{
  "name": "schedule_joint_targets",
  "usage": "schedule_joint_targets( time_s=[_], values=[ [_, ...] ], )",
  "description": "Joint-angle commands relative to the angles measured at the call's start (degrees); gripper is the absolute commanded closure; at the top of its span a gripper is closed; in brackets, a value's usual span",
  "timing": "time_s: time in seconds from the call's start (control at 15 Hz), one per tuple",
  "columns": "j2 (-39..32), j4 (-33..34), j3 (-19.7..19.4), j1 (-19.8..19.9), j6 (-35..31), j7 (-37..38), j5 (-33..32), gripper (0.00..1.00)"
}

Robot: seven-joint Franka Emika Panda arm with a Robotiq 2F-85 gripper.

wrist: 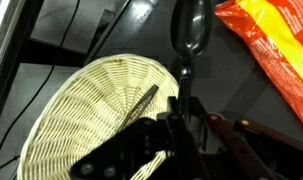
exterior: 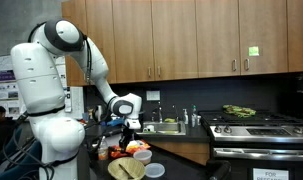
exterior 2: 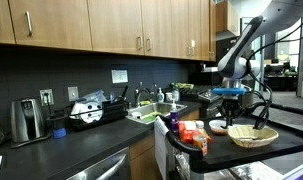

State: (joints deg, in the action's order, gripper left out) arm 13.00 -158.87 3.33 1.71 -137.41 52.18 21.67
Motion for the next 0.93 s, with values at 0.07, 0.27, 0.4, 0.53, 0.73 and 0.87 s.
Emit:
schedule_joint_targets(
  time_s=[0.07,0.27,0.4,0.53,0.73,0.87],
  values=[
    [0.1,0.0,-1.9,2.2,2.6,4.7,-0.6,0.96],
    [-0.1,0.0,-2.7,2.9,3.7,7.0,-0.5,0.96],
    [-0.2,-0.1,-2.9,3.2,4.3,8.8,-0.5,0.96],
    [-0.5,-0.1,-2.9,3.5,4.8,11.6,-1.1,0.96],
    [-1.2,-0.1,-2.9,4.0,5.7,16.4,-2.5,0.96],
    [-1.5,-0.1,-3.1,4.4,6.3,19.1,-3.8,0.96]
  ],
)
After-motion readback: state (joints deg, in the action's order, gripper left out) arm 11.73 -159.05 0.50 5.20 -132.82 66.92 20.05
